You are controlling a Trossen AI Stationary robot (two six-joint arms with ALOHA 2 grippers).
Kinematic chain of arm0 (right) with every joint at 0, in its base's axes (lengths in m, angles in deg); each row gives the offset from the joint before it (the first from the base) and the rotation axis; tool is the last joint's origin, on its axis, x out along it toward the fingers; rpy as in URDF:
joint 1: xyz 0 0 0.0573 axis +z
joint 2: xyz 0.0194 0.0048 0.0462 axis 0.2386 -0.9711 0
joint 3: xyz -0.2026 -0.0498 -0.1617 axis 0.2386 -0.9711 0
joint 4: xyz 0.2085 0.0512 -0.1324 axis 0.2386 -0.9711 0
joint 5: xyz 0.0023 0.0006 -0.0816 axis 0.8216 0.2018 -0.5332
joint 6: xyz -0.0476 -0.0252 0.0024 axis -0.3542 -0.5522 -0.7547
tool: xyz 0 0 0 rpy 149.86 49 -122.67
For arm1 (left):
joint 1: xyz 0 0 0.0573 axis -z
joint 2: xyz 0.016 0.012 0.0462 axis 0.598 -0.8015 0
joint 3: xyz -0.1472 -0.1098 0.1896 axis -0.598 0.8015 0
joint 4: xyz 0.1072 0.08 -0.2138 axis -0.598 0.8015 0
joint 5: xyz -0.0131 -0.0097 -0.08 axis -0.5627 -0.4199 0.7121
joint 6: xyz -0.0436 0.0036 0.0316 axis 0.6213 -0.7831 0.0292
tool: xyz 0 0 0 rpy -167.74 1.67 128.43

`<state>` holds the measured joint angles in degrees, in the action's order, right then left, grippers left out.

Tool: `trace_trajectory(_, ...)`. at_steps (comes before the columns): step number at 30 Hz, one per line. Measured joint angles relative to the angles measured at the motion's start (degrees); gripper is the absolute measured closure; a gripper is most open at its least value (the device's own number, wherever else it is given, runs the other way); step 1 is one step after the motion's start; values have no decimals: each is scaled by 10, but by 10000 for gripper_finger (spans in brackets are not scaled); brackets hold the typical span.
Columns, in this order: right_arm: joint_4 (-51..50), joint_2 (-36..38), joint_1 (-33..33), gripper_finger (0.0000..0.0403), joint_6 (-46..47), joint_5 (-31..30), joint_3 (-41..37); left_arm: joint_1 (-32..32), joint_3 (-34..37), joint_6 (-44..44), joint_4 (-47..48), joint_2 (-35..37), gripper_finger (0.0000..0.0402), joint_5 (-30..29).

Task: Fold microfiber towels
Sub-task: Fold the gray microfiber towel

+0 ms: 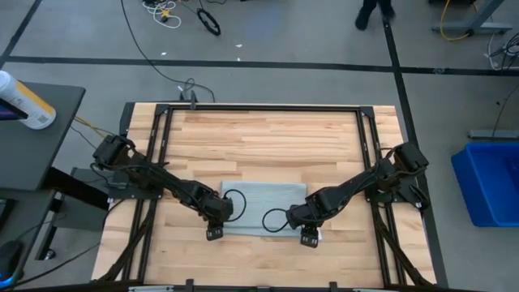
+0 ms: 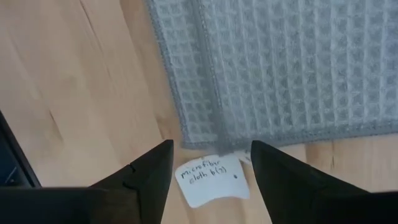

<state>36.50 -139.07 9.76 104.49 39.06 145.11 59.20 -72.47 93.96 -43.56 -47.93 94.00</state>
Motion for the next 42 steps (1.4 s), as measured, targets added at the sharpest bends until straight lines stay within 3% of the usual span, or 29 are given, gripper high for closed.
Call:
trace_trajectory(14, -4, 0, 0, 198, 3, -17, -2, 4, -2, 0, -16, -25, 219, 0)
trace_trajectory(27, -9, -11, 15, 180, 5, -32, -2, 10, -1, 1, -16, -27, 219, -9)
trace_trajectory(35, -12, -27, 21, 224, 4, -37, -2, 10, 0, 2, -14, -28, 219, -25)
trace_trajectory(42, -19, -28, 25, 307, 4, -47, -1, 11, 0, 4, -13, -28, 219, -25)
